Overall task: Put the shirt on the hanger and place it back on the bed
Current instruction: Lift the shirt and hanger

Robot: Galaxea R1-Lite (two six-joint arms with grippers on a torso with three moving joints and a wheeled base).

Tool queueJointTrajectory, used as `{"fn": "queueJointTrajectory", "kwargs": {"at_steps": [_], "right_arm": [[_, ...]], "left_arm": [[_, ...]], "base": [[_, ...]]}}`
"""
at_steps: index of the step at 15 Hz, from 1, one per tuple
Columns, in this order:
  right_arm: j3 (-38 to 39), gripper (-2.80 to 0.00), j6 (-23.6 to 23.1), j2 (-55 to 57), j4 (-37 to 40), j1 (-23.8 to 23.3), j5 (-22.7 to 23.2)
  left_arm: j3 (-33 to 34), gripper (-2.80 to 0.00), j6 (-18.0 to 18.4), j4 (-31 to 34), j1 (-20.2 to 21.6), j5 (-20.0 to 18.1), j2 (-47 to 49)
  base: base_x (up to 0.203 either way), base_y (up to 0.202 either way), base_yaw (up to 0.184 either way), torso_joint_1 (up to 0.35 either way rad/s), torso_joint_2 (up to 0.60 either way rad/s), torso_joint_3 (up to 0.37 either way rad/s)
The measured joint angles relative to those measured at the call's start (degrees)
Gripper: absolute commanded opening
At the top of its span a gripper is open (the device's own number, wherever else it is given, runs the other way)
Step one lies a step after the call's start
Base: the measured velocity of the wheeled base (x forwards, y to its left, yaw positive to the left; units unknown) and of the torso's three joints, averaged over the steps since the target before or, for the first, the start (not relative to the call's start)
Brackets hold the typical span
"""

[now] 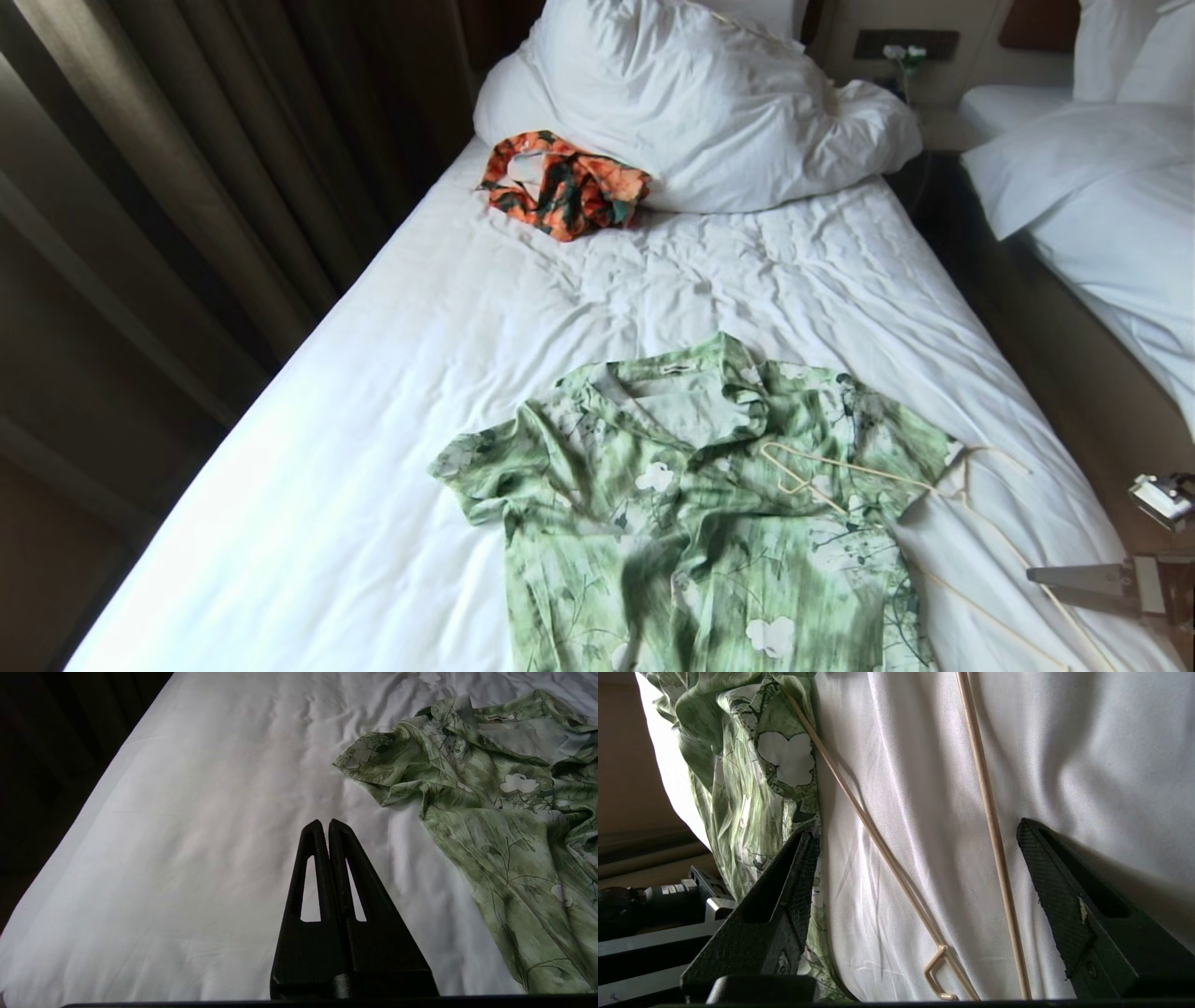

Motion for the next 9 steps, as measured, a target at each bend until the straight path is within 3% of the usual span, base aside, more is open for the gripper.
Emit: {"fn": "queueJointTrajectory", "kwargs": {"at_steps": [5, 9], "right_arm": [[-0.6, 0.00, 0.1, 0.6, -0.1, 0.2, 0.3], [-0.4, 0.00, -0.5, 0.8, -0.1, 2.0, 5.7]], "left_arm": [[0.0, -2.80, 0.0, 0.0, 0.0, 0.0, 0.0], [0.0, -2.80, 0.0, 0.0, 0.0, 0.0, 0.0]], "base": [[0.000, 0.000, 0.000, 0.000, 0.00, 0.000], [0.000, 0.000, 0.000, 0.000, 0.00, 0.000]]}}
